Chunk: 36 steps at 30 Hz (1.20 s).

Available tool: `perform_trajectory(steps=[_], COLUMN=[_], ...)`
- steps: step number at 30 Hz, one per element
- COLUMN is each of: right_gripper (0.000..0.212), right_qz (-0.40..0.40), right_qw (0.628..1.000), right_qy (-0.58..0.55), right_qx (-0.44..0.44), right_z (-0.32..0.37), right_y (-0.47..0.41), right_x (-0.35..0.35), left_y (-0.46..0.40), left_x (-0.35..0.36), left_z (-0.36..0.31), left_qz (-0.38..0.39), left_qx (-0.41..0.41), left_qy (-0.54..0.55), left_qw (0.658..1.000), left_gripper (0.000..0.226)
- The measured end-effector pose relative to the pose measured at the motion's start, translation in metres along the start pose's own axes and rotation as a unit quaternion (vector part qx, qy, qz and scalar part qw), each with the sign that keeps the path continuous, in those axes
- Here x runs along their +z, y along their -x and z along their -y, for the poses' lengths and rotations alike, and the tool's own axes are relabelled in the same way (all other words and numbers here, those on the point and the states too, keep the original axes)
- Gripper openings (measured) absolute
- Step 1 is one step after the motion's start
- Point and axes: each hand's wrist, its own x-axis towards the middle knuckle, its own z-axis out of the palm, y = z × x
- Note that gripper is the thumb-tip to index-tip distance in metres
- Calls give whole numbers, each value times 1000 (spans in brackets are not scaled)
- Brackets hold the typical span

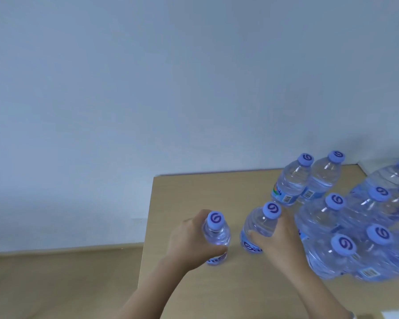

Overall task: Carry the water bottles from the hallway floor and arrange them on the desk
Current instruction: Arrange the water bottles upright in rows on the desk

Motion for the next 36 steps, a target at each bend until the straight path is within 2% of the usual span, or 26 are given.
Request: perform_trajectory(steps=[2,4,6,8,10,12,13,16,21,23,26,30,36], right_gripper=[70,95,93,77,60,49,48,63,68,67,61,58,59], right_qz=[-16,-78,-163,-199,-152,-64,-14,117,233,252,236,223,253], right_qw=[1000,997,984,965,959,965,970,972,961,957,961,963,936], right_qy=[-3,-4,-31,-52,-54,-55,-55,-72,-114,-119,-122,-144,-234], right_qx=[-5,-14,-70,-163,-234,-249,-236,-191,-99,-78,-72,-51,-80], right_z=[4,11,18,21,20,22,24,30,29,27,28,46,100], right_y=[2,14,31,48,58,62,61,50,21,15,10,-2,-24], right_x=[-1,0,1,3,9,17,22,34,51,54,56,55,44], left_y=[0,2,4,4,4,5,6,8,13,13,13,12,13], left_x=[0,2,4,5,6,7,7,8,17,22,28,25,2], left_z=[3,6,11,17,25,34,38,50,67,74,82,84,72], left_qz=[-5,-1,2,13,31,42,44,53,98,98,95,71,-4], left_qx=[6,19,32,41,44,41,39,27,-16,-35,-63,-104,-40], left_qy=[18,35,48,55,59,76,82,78,93,98,114,190,299], left_qw=[1000,999,998,998,997,995,995,995,991,990,987,974,953], left_gripper=[52,55,63,80,93,98,98,95,80,83,89,89,71])
